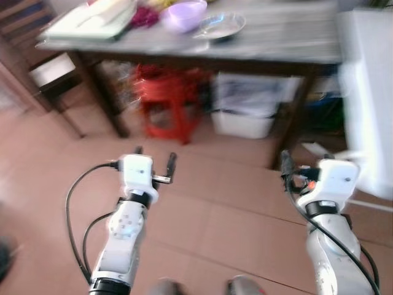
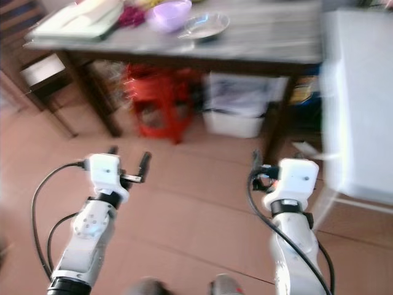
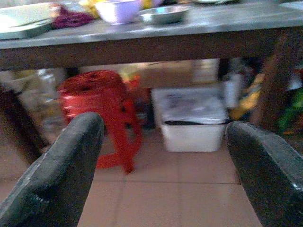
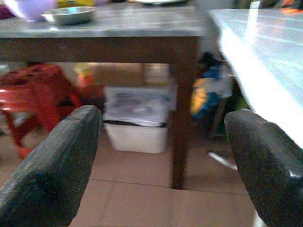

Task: Setting the table

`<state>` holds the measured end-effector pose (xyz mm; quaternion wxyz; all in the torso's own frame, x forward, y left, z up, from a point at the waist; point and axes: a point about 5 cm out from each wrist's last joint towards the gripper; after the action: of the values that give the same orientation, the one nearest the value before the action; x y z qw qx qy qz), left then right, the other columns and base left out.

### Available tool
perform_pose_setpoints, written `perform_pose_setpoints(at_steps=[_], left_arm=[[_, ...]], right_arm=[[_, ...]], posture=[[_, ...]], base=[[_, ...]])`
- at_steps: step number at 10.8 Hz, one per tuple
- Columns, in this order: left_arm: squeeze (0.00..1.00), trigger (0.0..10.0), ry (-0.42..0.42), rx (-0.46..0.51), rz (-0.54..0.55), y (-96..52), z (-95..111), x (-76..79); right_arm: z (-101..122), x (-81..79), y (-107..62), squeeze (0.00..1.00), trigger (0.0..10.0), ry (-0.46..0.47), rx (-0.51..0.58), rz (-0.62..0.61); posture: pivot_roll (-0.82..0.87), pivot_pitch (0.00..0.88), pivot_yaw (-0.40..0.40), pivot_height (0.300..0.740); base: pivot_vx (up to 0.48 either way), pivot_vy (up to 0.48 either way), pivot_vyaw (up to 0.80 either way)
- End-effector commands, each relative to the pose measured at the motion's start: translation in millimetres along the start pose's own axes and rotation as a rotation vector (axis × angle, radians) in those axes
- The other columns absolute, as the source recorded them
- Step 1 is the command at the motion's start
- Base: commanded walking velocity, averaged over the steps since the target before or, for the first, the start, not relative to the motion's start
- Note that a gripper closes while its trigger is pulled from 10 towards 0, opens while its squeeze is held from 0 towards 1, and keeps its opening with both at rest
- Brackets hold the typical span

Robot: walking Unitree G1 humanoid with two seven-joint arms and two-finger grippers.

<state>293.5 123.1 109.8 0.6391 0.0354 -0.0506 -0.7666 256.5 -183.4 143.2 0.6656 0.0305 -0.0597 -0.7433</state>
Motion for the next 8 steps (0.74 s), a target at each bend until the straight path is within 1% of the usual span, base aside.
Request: perform_pose_setpoints(at_steps=[1, 2, 8], left_arm=[[0.00, 10.0, 0.020, -0.025, 0.029, -4.8, -4.3, -11.5], [0.00, 10.0, 0.020, -0.026, 0.028, -5.0, -4.4, -11.4], [0.00, 10.0, 0.022, -0.026, 0.026, -4.5, -4.6, -9.3]], right_arm=[[-2.4, -5.9, -2.4, 0.00, 10.0, 0.019, -0.013, 0.021], [-2.1, -5.5, -1.9, 0.00, 10.0, 0.019, -0.013, 0.022], [-1.7, -3.0, -1.1, 0.00, 10.0, 0.011, -0.013, 0.028]], posture=[[-0.15, 0.193, 0.107, 0.740], [-0.15, 0.192, 0.106, 0.740], [-0.15, 0.190, 0.100, 0.740]], base=[[0.000, -0.296, -0.52], [0.000, -0.292, -0.41], [0.000, -0.276, 0.00]])
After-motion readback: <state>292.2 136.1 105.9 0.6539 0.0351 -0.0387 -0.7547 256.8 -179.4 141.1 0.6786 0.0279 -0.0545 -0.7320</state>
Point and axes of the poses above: a point about 5 cm out from each wrist's last joint towards the gripper, its own y axis pointing out of the wrist towards the gripper, its own z axis along the axis of the wrist's last joint, x = y × z, and after that the axes turned 2 degrees about -y, right-handed
